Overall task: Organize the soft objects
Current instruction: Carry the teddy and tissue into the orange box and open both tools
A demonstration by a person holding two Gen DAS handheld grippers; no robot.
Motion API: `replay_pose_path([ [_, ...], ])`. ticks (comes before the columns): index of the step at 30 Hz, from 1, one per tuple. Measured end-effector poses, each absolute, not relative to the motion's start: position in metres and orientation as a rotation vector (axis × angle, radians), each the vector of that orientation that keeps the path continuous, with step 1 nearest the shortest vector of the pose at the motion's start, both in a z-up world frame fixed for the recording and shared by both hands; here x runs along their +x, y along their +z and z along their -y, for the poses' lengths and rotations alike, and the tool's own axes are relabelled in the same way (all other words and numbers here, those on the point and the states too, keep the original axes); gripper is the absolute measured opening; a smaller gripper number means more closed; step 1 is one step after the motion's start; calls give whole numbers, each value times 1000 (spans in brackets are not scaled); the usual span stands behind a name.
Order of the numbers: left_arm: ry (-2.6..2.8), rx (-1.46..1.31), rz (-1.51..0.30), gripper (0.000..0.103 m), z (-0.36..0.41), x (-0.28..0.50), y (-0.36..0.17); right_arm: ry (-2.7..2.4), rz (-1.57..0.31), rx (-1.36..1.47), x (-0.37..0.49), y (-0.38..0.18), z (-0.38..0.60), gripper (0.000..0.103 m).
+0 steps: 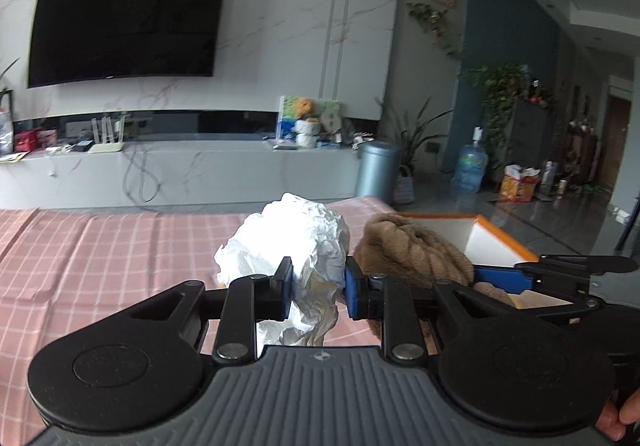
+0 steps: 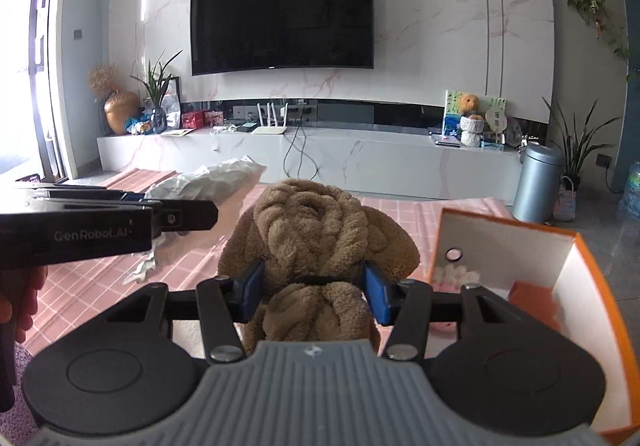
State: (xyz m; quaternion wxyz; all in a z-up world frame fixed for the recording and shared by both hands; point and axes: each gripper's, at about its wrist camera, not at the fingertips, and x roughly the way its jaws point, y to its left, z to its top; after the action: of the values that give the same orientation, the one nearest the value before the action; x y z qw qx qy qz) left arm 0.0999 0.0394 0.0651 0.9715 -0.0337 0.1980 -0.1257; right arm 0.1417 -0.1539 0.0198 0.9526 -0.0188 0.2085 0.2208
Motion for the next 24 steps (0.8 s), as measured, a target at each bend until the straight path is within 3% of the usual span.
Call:
replay_pose_path([
  [16, -526, 16, -384, 28, 40, 173, 83, 274, -508, 23, 208, 76, 290, 52],
  [24, -671, 261, -489, 28, 101, 204, 53, 234, -630, -116, 240, 47, 307, 52],
])
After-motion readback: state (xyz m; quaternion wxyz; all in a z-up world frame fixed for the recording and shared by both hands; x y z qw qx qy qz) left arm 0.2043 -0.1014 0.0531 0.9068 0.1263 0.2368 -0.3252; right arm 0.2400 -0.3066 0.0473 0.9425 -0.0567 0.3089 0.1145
